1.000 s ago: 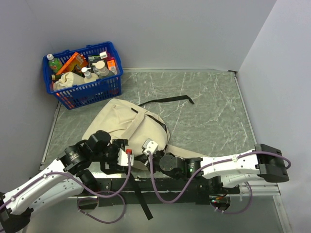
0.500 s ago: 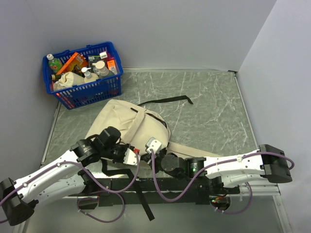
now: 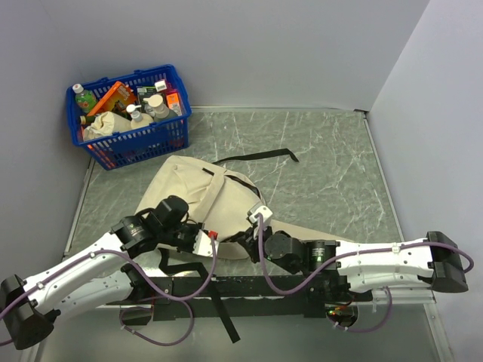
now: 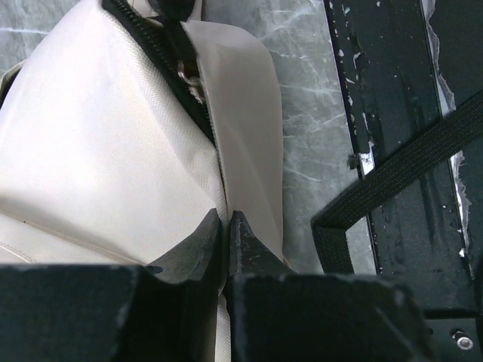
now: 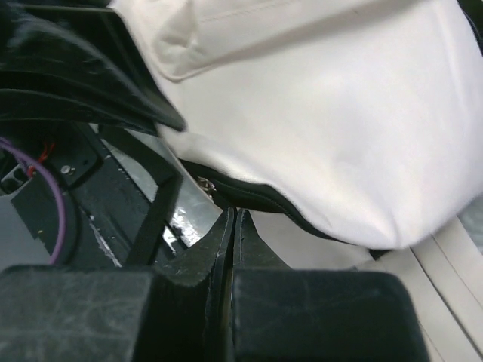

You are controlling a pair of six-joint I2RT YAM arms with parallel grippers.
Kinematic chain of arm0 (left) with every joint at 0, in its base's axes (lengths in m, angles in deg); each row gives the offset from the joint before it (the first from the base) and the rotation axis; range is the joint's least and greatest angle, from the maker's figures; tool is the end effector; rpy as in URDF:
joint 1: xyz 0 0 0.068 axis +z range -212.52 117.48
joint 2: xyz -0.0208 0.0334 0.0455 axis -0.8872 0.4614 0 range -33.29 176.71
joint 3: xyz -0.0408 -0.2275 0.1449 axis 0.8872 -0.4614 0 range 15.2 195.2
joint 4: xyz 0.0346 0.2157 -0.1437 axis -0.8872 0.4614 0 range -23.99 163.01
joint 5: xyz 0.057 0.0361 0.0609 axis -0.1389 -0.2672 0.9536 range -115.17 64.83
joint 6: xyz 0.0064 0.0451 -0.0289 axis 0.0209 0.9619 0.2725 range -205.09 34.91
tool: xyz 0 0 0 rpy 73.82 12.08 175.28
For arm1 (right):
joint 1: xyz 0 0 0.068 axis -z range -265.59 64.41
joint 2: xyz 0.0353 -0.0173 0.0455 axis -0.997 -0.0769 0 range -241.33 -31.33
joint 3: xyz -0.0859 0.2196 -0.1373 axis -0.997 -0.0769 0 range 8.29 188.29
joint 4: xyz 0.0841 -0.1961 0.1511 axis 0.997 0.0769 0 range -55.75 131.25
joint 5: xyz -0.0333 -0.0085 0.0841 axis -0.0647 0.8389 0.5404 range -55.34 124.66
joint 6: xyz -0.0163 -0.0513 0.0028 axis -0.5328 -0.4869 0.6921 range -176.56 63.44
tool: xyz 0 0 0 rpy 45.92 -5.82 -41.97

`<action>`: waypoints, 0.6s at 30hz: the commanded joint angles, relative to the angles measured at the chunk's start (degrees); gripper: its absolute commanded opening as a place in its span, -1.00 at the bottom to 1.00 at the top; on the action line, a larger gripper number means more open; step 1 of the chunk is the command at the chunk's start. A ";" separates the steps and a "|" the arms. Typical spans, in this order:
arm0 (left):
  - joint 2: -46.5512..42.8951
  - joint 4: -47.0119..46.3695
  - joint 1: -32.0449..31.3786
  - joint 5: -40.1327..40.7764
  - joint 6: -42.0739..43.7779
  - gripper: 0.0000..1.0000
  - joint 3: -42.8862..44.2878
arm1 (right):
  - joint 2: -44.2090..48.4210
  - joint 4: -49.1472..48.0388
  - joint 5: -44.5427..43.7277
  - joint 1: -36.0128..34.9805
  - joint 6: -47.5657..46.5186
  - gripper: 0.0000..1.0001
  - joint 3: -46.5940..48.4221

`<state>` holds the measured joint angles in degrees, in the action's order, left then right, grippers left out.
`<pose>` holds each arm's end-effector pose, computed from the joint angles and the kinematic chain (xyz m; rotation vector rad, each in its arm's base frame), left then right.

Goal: Pack the student bag
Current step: Zip the student bag at the center of the board.

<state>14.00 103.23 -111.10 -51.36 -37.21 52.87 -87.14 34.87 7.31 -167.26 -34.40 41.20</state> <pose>0.0974 -0.1342 0.2485 1.8872 1.3972 -0.5496 0.0476 0.2128 0.2497 -0.7083 1.8747 0.7238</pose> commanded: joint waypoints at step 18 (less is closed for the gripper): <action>-2.98 2.00 -0.47 0.17 6.36 -0.69 -0.40 | 8.00 18.20 -5.18 12.58 1.50 -1.00 1.46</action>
<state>13.76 102.64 -111.36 -51.89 -31.53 52.91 -80.71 48.89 7.70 -156.83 -28.68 41.20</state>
